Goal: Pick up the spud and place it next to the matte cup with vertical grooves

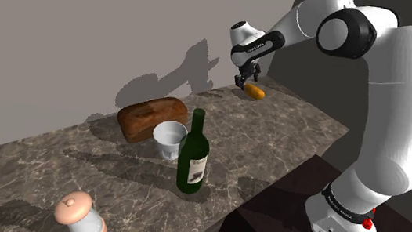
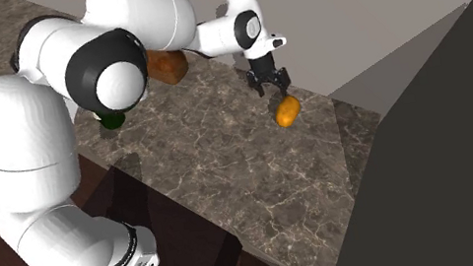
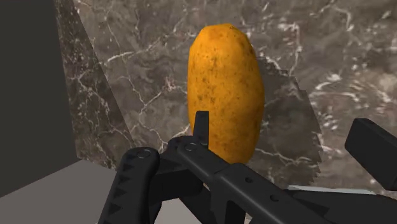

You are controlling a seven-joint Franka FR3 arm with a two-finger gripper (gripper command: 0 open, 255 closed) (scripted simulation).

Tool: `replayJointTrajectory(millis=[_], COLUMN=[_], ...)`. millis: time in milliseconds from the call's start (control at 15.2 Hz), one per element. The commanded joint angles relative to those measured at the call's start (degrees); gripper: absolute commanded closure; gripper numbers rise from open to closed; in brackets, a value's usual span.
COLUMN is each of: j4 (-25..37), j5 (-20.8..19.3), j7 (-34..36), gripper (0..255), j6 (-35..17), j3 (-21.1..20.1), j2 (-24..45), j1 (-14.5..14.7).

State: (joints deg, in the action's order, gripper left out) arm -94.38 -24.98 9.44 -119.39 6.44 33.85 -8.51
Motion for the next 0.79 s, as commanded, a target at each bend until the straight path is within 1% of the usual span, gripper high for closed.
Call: replayJointTrajectory(millis=[0, 198, 726], j4=[5.39, 13.98, 12.99], j5=[-0.73, -1.26, -1.79], j7=[-0.19, -0.92, -0.58], gripper=[0, 0, 0], j6=[0.57, 2.14, -1.85], j3=[0.71, 1.61, 2.1], j2=[4.54, 11.04, 13.64], j1=[-0.24, -0.74, -2.1])
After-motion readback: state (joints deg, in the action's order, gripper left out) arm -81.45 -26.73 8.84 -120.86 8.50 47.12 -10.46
